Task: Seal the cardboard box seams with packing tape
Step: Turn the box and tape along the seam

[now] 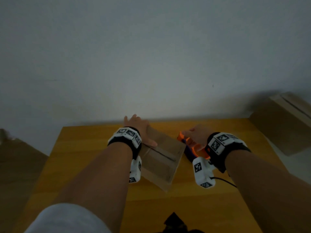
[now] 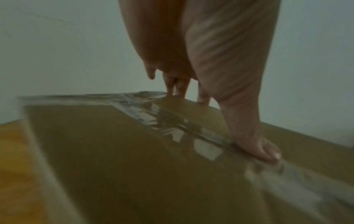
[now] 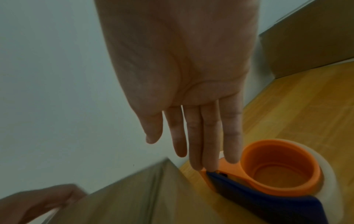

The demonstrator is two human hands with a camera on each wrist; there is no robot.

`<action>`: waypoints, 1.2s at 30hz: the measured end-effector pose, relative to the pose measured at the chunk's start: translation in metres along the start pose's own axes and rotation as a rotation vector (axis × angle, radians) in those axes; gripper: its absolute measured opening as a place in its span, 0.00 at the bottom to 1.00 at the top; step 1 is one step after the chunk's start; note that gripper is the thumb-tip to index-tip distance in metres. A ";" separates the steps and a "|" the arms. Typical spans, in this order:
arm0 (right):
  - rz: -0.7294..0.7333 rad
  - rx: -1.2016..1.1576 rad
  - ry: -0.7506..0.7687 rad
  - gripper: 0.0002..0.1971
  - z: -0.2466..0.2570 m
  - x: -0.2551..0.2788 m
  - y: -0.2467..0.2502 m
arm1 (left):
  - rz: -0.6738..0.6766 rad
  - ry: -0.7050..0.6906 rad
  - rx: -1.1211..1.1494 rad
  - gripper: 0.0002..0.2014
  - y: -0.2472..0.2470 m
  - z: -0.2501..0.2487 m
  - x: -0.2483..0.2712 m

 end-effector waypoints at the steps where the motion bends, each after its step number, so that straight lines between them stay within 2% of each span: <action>1: -0.002 0.005 0.001 0.22 0.000 -0.001 0.002 | -0.007 0.064 -0.007 0.54 0.001 0.006 0.001; 4: -0.001 -0.008 -0.009 0.22 -0.002 -0.005 0.005 | -0.005 0.226 0.086 0.56 -0.006 0.024 0.002; 7: 0.015 -0.012 -0.019 0.22 -0.002 -0.008 0.004 | 0.050 0.266 0.168 0.49 -0.011 0.026 0.002; 9: 0.040 -0.031 -0.041 0.22 -0.001 -0.007 0.001 | 0.114 0.286 0.197 0.48 -0.013 0.023 0.004; 11: 0.071 -0.069 -0.054 0.20 0.002 -0.005 -0.003 | 0.204 0.279 0.227 0.51 -0.019 0.021 0.004; 14: 0.091 -0.029 -0.020 0.23 0.009 -0.006 -0.006 | 0.331 0.247 0.318 0.63 -0.035 0.017 0.002; 15: 0.077 0.012 -0.001 0.23 0.011 -0.007 -0.006 | 0.361 0.235 0.351 0.63 -0.033 0.012 0.008; 16: 0.061 0.050 0.014 0.24 0.014 -0.008 -0.005 | 0.358 0.222 0.369 0.58 -0.031 0.007 0.011; 18: 0.037 0.045 0.015 0.29 0.015 -0.012 -0.006 | 0.263 0.202 0.377 0.47 -0.028 0.000 0.010; 21: 0.009 0.009 0.016 0.33 0.015 -0.019 -0.004 | 0.281 0.212 0.515 0.59 -0.032 -0.005 0.005; 25: -0.023 0.029 0.075 0.32 0.020 -0.027 -0.004 | 0.106 0.151 0.618 0.49 -0.005 -0.005 -0.003; 27: -0.050 0.034 0.113 0.34 0.026 -0.030 -0.005 | 0.121 0.137 0.571 0.46 -0.005 -0.006 -0.005; 29: -0.066 -0.003 0.118 0.34 0.027 -0.035 -0.007 | 0.192 0.189 0.549 0.48 -0.016 -0.002 -0.009; 30: -0.066 -0.024 0.115 0.33 0.026 -0.037 -0.007 | 0.227 0.224 0.585 0.50 -0.020 0.001 -0.009; 34: -0.081 -0.127 0.124 0.20 0.018 -0.037 -0.005 | 0.219 0.240 0.695 0.52 -0.025 0.000 -0.008; 36: -0.121 -0.170 0.060 0.16 0.005 -0.038 -0.002 | 0.223 0.250 0.706 0.51 -0.028 0.000 -0.010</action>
Point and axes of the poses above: each hand's wrist, its own x-axis away from the middle knuckle, its own y-axis out of the back of the hand, z = x × y, the point moved 6 cm from there along -x, towards the middle knuckle, and after that the axes turned 7 degrees about -z, right-handed, at the moved point
